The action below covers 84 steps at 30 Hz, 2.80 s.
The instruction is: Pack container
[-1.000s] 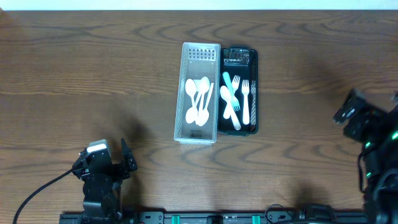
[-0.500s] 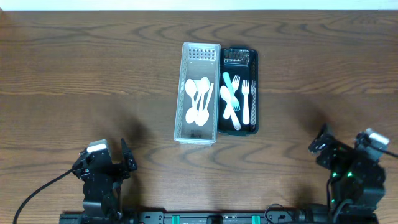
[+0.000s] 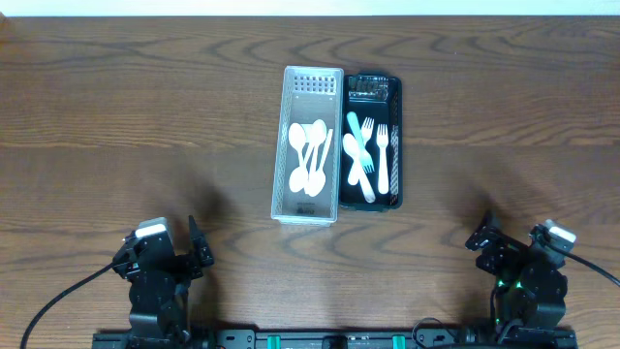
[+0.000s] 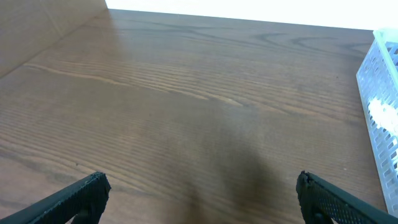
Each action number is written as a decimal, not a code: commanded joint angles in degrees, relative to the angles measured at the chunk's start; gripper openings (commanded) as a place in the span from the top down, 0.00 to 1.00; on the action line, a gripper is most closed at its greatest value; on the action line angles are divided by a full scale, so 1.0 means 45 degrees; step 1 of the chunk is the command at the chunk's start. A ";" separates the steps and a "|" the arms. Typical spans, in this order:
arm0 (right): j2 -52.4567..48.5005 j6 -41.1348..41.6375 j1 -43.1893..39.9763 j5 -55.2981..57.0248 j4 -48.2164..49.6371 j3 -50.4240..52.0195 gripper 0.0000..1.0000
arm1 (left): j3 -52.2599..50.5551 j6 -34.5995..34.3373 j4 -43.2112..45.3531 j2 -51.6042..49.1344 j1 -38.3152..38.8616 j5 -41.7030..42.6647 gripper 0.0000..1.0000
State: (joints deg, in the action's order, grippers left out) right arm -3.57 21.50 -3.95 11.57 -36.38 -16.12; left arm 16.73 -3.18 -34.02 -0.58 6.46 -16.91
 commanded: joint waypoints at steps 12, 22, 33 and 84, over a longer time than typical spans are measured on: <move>0.0733 0.0170 0.0204 0.0044 0.0039 0.1277 0.01 | -0.0005 -0.0117 0.0053 0.0102 -0.0063 -0.0073 0.02; 0.0733 0.0165 0.0204 -0.0010 -0.0019 0.1549 0.01 | -0.0005 -0.0117 0.0053 0.0102 -0.0063 -0.0073 0.02; 0.0724 0.0165 0.0204 -0.0005 -0.0019 0.1549 0.01 | -0.0005 -0.0117 0.0053 0.0102 -0.0063 -0.0073 0.02; 0.0724 0.0165 0.0204 -0.0005 -0.0019 0.1545 0.01 | -0.0005 -0.0117 0.0053 0.0102 -0.0063 -0.0073 0.02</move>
State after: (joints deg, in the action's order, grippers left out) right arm -0.95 21.69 -3.95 11.38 -36.45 -9.69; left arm 16.73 -3.18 -34.04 -0.58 6.46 -16.91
